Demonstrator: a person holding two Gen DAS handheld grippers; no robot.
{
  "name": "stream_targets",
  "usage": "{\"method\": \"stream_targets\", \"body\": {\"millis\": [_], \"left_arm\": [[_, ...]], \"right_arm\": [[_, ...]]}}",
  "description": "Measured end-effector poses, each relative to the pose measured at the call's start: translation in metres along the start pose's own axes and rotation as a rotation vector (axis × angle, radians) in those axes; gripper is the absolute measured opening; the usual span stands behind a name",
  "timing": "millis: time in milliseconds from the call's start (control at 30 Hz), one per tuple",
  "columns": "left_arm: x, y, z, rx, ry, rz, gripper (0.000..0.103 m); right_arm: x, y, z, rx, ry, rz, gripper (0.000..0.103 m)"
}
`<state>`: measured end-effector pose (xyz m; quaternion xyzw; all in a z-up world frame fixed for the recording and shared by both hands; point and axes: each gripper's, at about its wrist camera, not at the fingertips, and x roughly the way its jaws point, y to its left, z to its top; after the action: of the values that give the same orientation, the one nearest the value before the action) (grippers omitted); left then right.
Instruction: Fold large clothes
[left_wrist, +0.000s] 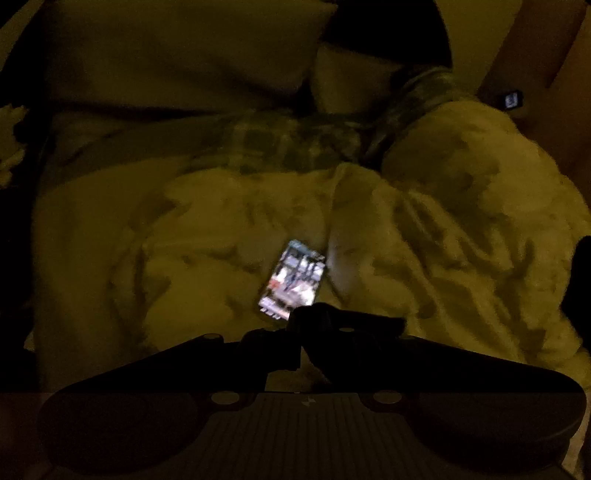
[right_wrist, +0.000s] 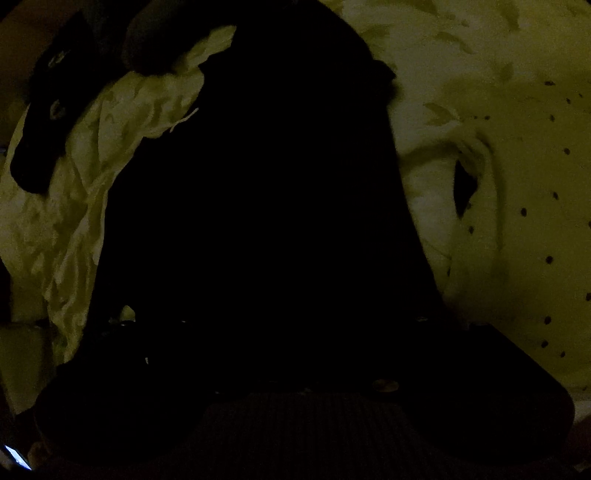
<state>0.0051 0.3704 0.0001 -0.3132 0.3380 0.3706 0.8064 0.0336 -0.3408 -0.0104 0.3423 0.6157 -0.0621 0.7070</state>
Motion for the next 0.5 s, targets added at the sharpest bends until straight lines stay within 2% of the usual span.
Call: {"method": "stream_targets", "body": {"millis": [100,300,400,500], "left_arm": [[0.005,0.004,-0.010,0.002,0.047,0.012,0.046],[0.020,-0.014,-0.029,0.004,0.101,-0.001,0.047],[0.016,-0.048,-0.035,0.053,0.095,-0.081,0.047],[0.000,-0.117,-0.054,0.224,0.112,-0.239,0.047]], "right_arm": [[0.001,0.001,-0.001,-0.006,0.003,0.001,0.082],[0.001,-0.003,-0.003,0.012,0.001,-0.007,0.082],[-0.002,-0.006,-0.006,0.014,-0.010,-0.005,0.082],[-0.004,-0.010,-0.007,0.029,-0.019,-0.008,0.082]]}}
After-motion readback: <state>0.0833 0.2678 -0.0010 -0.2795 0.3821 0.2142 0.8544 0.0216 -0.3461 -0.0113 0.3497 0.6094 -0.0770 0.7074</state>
